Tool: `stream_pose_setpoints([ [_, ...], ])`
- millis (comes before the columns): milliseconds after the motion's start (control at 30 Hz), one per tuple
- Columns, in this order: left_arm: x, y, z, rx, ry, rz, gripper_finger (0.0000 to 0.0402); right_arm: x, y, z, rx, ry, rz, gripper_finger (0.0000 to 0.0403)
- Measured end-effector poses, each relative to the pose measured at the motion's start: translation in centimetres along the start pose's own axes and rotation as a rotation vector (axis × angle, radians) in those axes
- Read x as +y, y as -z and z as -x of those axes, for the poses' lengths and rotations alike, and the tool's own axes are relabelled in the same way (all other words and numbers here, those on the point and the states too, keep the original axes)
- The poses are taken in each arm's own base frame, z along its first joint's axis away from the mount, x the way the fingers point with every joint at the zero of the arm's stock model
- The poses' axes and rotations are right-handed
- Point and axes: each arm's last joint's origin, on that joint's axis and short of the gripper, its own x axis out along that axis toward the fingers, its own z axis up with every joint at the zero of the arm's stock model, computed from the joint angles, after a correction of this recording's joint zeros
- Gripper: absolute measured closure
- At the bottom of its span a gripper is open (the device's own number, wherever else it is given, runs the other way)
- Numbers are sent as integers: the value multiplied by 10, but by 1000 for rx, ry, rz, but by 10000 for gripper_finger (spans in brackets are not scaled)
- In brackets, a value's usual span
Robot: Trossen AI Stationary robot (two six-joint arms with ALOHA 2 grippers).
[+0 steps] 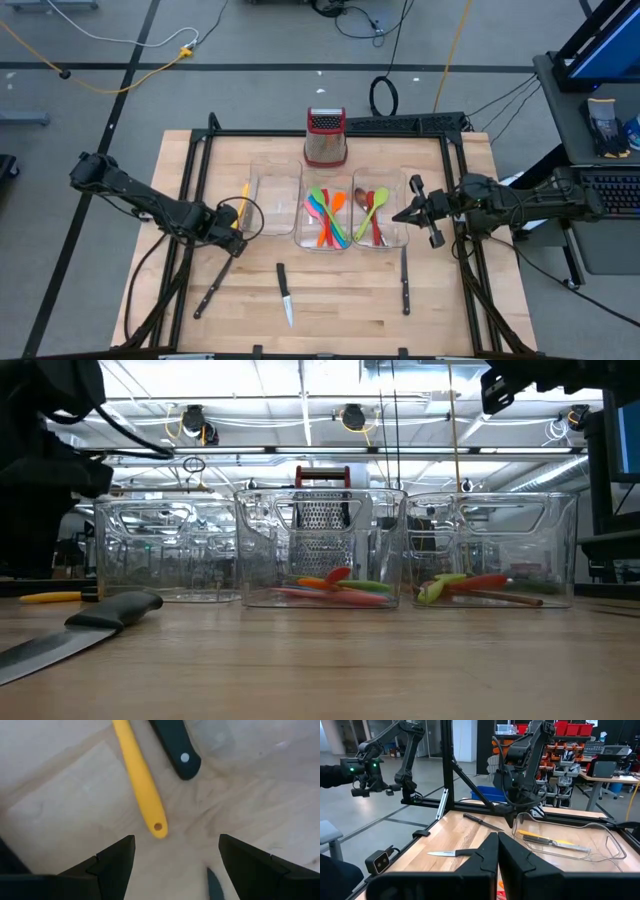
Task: Pick & Place Kitchen Items
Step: Put the yellow spatula into the middle transparent bin
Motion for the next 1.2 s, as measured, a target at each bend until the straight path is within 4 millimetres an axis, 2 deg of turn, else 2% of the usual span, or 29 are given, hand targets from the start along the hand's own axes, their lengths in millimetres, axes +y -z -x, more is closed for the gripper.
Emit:
stream_pose_setpoints([
  [333, 8, 2, -15, -58, -26, -27, 110, 0, -2, 0, -19, 1, 5, 402],
  [700, 9, 0, -15, -135, -53, -65, 110, 0, -6, 0, -59, 1, 15, 402],
  [900, 10, 0, -16, -143, -57, -81, 110, 0, -5, -1, -54, 0, -42, 402],
  [1200, 22, 7, -44, -157, -6, -47, 110, 0, -5, -1, -53, 0, -47, 402],
])
